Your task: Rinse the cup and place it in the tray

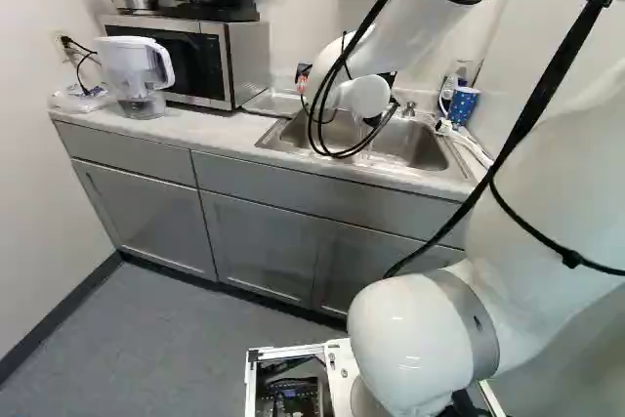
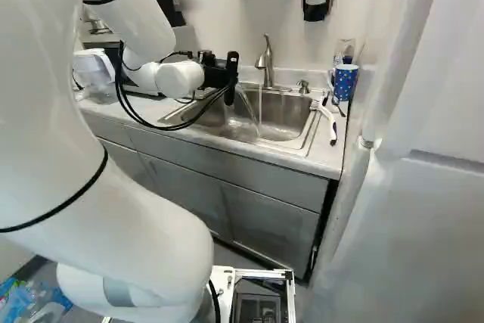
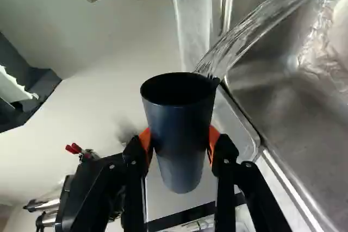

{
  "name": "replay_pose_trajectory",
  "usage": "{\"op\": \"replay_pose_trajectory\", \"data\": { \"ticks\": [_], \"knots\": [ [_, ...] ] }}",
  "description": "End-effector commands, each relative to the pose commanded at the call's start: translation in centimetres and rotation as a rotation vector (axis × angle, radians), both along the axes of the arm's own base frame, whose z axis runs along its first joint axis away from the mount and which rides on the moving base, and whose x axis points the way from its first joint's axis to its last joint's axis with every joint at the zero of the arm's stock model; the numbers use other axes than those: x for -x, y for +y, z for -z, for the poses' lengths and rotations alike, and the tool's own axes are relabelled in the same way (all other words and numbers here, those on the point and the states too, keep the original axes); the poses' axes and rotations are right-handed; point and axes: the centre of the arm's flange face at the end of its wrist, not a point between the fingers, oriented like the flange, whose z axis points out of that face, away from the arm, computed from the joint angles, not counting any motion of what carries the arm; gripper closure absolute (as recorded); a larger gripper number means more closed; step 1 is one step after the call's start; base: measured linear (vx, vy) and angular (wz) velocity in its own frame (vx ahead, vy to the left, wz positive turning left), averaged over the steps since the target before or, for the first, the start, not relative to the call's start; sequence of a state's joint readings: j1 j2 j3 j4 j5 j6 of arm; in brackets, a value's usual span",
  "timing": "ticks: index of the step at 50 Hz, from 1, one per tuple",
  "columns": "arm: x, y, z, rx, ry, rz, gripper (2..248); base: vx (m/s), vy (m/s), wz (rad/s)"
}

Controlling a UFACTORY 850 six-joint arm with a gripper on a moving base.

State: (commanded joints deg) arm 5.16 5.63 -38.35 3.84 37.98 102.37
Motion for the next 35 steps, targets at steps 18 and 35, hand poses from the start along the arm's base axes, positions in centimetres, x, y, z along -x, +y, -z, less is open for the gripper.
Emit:
{"op": "replay_pose_trajectory", "data": {
  "ticks": [18,35],
  "knots": [
    [0.0,0.0,0.0,-0.187,0.009,0.027,130,0.0,0.0,0.0],
    [0.0,0.0,0.0,-0.239,0.012,0.034,130,0.0,0.0,0.0]
  ]
}}
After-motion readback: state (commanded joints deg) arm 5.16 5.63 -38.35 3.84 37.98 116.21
